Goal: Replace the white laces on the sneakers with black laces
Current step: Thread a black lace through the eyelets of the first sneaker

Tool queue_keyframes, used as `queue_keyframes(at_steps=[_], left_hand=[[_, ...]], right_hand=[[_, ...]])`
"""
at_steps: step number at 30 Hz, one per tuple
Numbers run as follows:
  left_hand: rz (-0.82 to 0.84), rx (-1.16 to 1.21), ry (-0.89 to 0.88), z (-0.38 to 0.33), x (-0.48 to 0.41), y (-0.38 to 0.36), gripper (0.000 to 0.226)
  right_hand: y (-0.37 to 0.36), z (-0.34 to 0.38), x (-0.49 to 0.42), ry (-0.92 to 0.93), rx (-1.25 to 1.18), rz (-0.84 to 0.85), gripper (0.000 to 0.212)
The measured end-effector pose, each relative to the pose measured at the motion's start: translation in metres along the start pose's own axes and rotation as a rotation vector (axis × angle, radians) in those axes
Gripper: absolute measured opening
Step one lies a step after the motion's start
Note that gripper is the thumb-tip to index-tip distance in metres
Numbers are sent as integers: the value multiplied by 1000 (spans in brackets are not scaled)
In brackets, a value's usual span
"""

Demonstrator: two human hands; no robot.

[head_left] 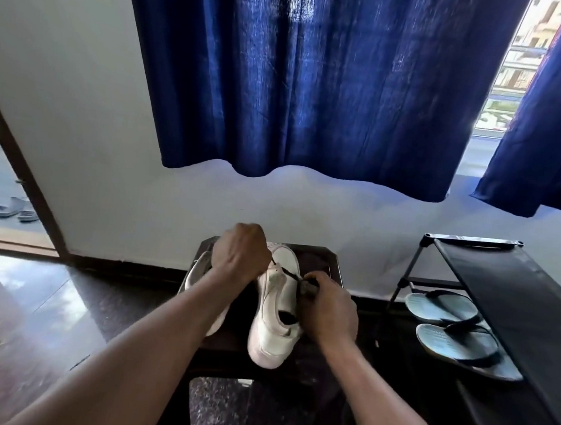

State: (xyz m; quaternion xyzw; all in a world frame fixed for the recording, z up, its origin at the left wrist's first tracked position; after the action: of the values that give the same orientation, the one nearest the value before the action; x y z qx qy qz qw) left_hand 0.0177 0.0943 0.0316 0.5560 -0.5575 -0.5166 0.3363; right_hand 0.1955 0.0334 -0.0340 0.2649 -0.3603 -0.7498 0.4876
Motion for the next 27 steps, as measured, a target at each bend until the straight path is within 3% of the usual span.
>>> queue_keyframes(at_steps=[5,10,14,21,27], left_hand=[[-44,64,-59,3,-1,14,29],[-248,276,82,23,-1,40,35],[-162,296,84,26,10,30,40],[-102,543,56,30,6,33,25],[-102,946,-19,-1,2,104,31]], right_hand=[[1,2,0,-9,-48,-19,30],[0,9,3,24,9,0,34],[0,6,1,-19,12,1,38],[8,8,1,-4,-167,5,16],[83,54,-19,144,-433,-59,20]])
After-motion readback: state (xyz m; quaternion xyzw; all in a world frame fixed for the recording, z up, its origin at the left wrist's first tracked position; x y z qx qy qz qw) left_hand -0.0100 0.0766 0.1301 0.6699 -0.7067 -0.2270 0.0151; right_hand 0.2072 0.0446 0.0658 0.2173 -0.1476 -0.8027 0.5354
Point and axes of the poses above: each hand's wrist, its own x-axis away from the middle knuckle, its own y-axis out of the back of the hand, z = x × y, the point moved 7 cm from there along -x, towards the middle knuckle, and after that the axes turned 13 degrees about -y, right-handed, at the moved point
